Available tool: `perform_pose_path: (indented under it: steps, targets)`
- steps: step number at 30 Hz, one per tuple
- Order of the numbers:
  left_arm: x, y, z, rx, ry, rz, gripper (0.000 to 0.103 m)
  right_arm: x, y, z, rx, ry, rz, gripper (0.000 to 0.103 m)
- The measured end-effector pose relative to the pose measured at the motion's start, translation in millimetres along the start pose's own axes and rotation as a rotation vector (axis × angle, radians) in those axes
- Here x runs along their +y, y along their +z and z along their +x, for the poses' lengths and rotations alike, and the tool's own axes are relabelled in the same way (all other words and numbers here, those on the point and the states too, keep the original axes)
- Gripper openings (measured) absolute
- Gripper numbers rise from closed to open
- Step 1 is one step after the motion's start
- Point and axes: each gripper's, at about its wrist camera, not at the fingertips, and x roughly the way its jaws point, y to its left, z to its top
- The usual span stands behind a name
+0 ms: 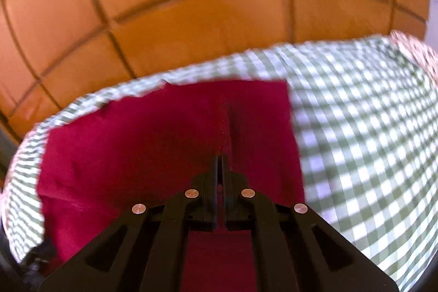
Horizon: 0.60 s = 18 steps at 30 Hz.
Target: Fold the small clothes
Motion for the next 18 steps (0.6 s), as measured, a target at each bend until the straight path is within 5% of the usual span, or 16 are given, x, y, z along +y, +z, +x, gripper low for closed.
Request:
perform_pose_path:
  steps: [11, 13, 15, 18]
  targets:
    - [-25, 82, -13, -0.150, -0.031, 0.074, 0.061, -22, -9, -18, -0.032, 0.066, 0.031, 0.002]
    - [-32, 97, -3, -0.167, -0.032, 0.096, 0.061, -19, -6, -32, -0.062, 0.073, 0.010, 0.030]
    - [-37, 110, 10, -0.165, -0.038, 0.099, 0.061, -13, -2, -41, -0.097, 0.072, -0.010, 0.045]
    - [-38, 125, 41, -0.127, -0.010, 0.094, 0.061, 2, 7, -39, -0.107, 0.094, -0.045, 0.045]
